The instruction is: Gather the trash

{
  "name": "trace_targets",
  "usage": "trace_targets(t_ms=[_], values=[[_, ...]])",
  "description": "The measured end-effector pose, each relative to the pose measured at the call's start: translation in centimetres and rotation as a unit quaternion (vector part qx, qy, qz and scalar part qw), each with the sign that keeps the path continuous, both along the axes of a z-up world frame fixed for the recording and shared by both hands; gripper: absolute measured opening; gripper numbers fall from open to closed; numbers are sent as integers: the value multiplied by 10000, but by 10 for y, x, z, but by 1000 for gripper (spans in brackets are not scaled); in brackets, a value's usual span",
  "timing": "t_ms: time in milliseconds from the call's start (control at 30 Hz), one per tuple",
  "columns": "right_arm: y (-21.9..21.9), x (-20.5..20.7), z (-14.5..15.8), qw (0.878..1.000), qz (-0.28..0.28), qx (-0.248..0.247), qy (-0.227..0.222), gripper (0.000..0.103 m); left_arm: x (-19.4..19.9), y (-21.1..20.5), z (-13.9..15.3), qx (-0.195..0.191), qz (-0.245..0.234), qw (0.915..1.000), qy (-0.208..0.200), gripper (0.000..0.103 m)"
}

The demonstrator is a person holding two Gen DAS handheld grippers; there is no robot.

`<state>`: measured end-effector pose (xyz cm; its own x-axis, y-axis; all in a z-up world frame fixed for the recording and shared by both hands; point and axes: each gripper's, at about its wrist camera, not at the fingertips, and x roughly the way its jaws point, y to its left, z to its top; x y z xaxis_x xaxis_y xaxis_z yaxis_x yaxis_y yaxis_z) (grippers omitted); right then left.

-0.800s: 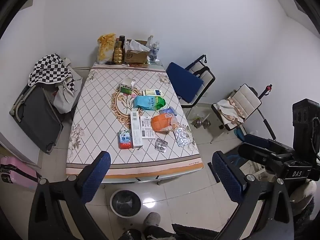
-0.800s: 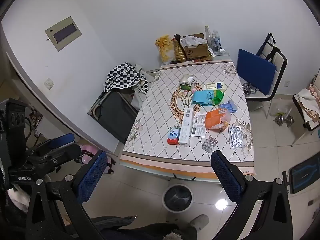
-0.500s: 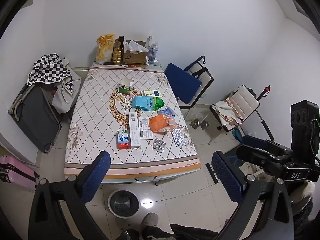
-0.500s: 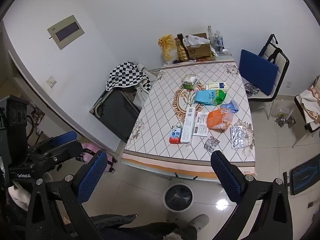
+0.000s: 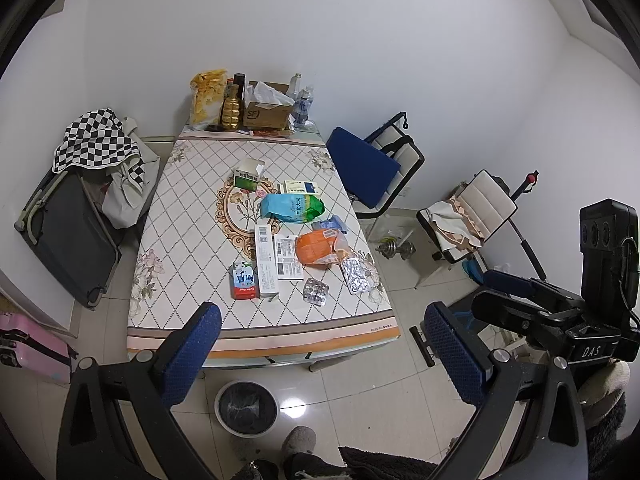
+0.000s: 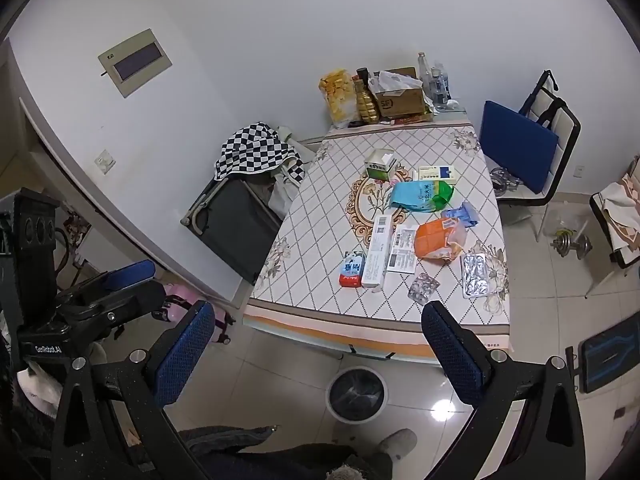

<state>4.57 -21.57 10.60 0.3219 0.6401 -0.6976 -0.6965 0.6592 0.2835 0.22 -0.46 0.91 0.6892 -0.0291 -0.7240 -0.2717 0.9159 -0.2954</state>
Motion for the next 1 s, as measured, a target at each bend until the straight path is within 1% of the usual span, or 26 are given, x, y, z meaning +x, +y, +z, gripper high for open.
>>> trace_targets(t_ms=[67,100,367,400,600,633,1000], values=[[1,-1,0,10000,2,2,6,103,0,0,-1,-9,2,10000,-6,103],[0,-1,5,10000,5,-2,7,103,1,0,0,-6,1,10000,-5,103],[1,0,1,10000,46,-1,9,103,6,-4,5,10,-16,10000,-12,103],[1,0,1,10000,44,0,4,103,1,-2,0,8,-15,10000,-13,103],[1,4,-4,10000,64,4,8,103,5,-6,4,13,-24,10000,-20,103],[1,4,-4,10000,57,-2,2,103,2,-3,1,10,-12,10000,-17,103],[2,4,-7,10000,74,13,23,103,6,-7,2,-3,-34,10000,-12,103]])
